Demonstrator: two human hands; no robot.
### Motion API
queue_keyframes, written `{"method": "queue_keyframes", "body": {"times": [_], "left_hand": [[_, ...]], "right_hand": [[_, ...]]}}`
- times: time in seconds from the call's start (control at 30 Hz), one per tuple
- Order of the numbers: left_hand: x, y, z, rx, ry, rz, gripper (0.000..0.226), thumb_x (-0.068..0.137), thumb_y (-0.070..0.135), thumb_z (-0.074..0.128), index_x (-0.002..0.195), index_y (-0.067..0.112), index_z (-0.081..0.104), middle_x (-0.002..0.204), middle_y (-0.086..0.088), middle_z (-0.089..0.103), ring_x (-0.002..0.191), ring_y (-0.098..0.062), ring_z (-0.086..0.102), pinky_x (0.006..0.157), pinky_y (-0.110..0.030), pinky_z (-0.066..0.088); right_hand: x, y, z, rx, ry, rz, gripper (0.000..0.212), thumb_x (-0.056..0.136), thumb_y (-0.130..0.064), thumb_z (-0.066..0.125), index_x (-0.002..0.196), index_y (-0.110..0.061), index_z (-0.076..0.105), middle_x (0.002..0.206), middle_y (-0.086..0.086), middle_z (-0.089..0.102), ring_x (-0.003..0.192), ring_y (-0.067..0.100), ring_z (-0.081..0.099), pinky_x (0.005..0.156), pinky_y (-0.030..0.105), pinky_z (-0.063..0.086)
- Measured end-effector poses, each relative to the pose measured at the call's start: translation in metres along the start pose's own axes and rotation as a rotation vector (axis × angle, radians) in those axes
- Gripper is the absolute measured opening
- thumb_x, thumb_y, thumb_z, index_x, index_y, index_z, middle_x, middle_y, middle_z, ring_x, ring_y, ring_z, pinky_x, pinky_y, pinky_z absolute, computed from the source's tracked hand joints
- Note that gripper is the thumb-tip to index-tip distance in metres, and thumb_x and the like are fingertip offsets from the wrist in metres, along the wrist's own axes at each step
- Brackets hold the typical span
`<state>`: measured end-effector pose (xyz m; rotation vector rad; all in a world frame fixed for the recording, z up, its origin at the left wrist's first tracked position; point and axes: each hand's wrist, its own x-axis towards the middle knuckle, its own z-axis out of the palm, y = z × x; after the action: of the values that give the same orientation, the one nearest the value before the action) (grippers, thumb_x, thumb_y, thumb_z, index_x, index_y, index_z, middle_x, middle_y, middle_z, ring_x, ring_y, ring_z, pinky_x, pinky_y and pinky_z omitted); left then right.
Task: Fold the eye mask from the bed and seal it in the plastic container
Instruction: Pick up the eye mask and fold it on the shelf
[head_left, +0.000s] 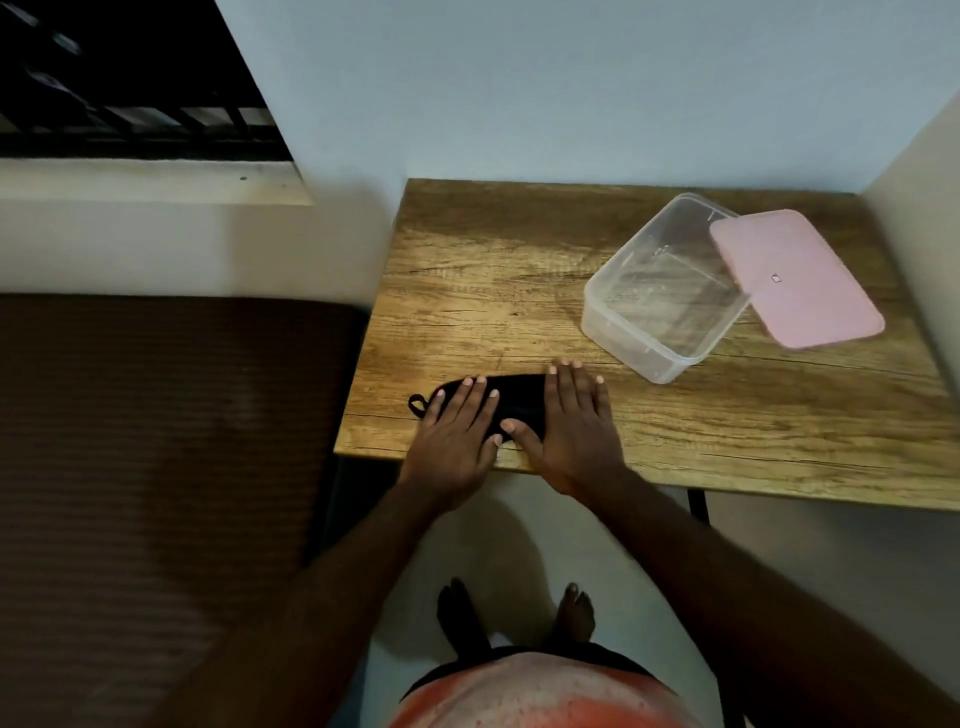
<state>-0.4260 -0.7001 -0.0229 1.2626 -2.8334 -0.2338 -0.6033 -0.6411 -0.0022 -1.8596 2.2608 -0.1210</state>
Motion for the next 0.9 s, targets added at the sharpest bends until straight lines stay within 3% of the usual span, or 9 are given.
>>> {"method": "queue_keyframes", "body": {"times": [0.17, 0.4, 0.5, 0.57, 0.63, 0.7, 0.77, 0.83, 0.9], "left_hand": [[0.0, -0.001, 0.001, -0.007, -0.009, 0.014, 0.063, 0.098, 0.045, 0.013, 0.153, 0.016, 0.018, 0.163, -0.006, 0.013, 0.15, -0.017, 0.003, 0.122, -0.042, 0.003], [0.0, -0.002, -0.001, 0.001, -0.004, 0.0, 0.062, 0.101, 0.045, 0.019, 0.154, 0.013, 0.019, 0.163, -0.006, 0.013, 0.15, -0.018, 0.004, 0.122, -0.04, 0.003], [-0.001, 0.001, -0.004, -0.032, -0.005, -0.011, 0.06, 0.103, 0.041, 0.026, 0.154, 0.012, 0.017, 0.163, -0.006, 0.01, 0.151, -0.017, 0.0, 0.122, -0.037, -0.003], [-0.003, 0.004, -0.01, -0.113, 0.049, -0.02, 0.057, 0.102, 0.036, 0.035, 0.151, 0.008, 0.027, 0.161, -0.011, 0.021, 0.15, -0.021, 0.008, 0.121, -0.037, 0.001], [-0.007, 0.006, -0.018, -0.199, 0.237, -0.057, 0.049, 0.096, 0.027, 0.05, 0.139, 0.002, 0.047, 0.147, -0.016, 0.045, 0.143, -0.029, 0.03, 0.118, -0.04, 0.016], [-0.009, 0.001, -0.027, -0.298, 0.453, -0.229, 0.04, 0.091, 0.022, 0.059, 0.126, 0.002, 0.059, 0.129, -0.016, 0.059, 0.126, -0.03, 0.05, 0.108, -0.039, 0.034], [-0.01, -0.013, -0.038, -0.51, 0.557, -0.549, 0.034, 0.091, 0.024, 0.061, 0.12, 0.006, 0.062, 0.118, -0.012, 0.062, 0.107, -0.024, 0.058, 0.092, -0.034, 0.044], [-0.006, -0.031, -0.046, -0.755, 0.483, -0.809, 0.031, 0.092, 0.034, 0.059, 0.11, 0.01, 0.065, 0.108, -0.009, 0.066, 0.093, -0.02, 0.062, 0.081, -0.032, 0.05], [-0.001, -0.045, -0.05, -0.925, 0.313, -0.88, 0.034, 0.091, 0.044, 0.058, 0.093, 0.012, 0.067, 0.088, -0.009, 0.071, 0.077, -0.024, 0.068, 0.07, -0.037, 0.057]], "right_hand": [[0.0, -0.022, 0.011, 0.067, -0.065, -0.235, 0.099, 0.084, -0.078, 0.002, 0.157, -0.011, 0.008, 0.166, 0.009, 0.005, 0.152, 0.018, -0.005, 0.123, 0.04, -0.005], [-0.005, 0.022, 0.008, -0.022, 0.052, -0.188, 0.096, 0.091, -0.075, 0.015, 0.152, -0.002, 0.028, 0.159, 0.018, 0.028, 0.149, 0.03, 0.023, 0.122, 0.049, 0.013], [-0.007, 0.02, 0.004, -0.026, 0.016, -0.174, 0.099, 0.089, -0.076, 0.01, 0.153, -0.002, 0.024, 0.16, 0.019, 0.024, 0.15, 0.03, 0.019, 0.121, 0.047, 0.007], [-0.006, 0.014, 0.001, 0.028, 0.014, -0.166, 0.092, 0.093, -0.072, 0.014, 0.154, -0.004, 0.021, 0.162, 0.017, 0.02, 0.151, 0.028, 0.014, 0.122, 0.045, 0.002], [-0.003, 0.004, -0.004, 0.167, 0.067, -0.199, 0.073, 0.099, -0.057, 0.032, 0.152, -0.007, 0.031, 0.158, 0.013, 0.032, 0.147, 0.028, 0.024, 0.121, 0.043, 0.015], [0.001, -0.009, -0.009, 0.311, 0.155, -0.214, 0.05, 0.098, -0.038, 0.049, 0.139, -0.01, 0.05, 0.139, 0.01, 0.055, 0.13, 0.028, 0.046, 0.108, 0.037, 0.034], [0.006, -0.025, -0.014, 0.489, 0.181, -0.132, 0.033, 0.096, -0.025, 0.057, 0.125, -0.01, 0.061, 0.12, 0.008, 0.063, 0.113, 0.024, 0.056, 0.093, 0.027, 0.039], [0.012, -0.038, -0.016, 0.615, 0.141, -0.054, 0.024, 0.094, -0.018, 0.061, 0.117, -0.01, 0.066, 0.113, 0.006, 0.065, 0.104, 0.02, 0.06, 0.087, 0.022, 0.041], [0.017, -0.05, -0.016, 0.624, 0.096, -0.054, 0.021, 0.094, -0.016, 0.062, 0.114, -0.011, 0.067, 0.111, 0.005, 0.066, 0.1, 0.018, 0.062, 0.084, 0.023, 0.044]]}}
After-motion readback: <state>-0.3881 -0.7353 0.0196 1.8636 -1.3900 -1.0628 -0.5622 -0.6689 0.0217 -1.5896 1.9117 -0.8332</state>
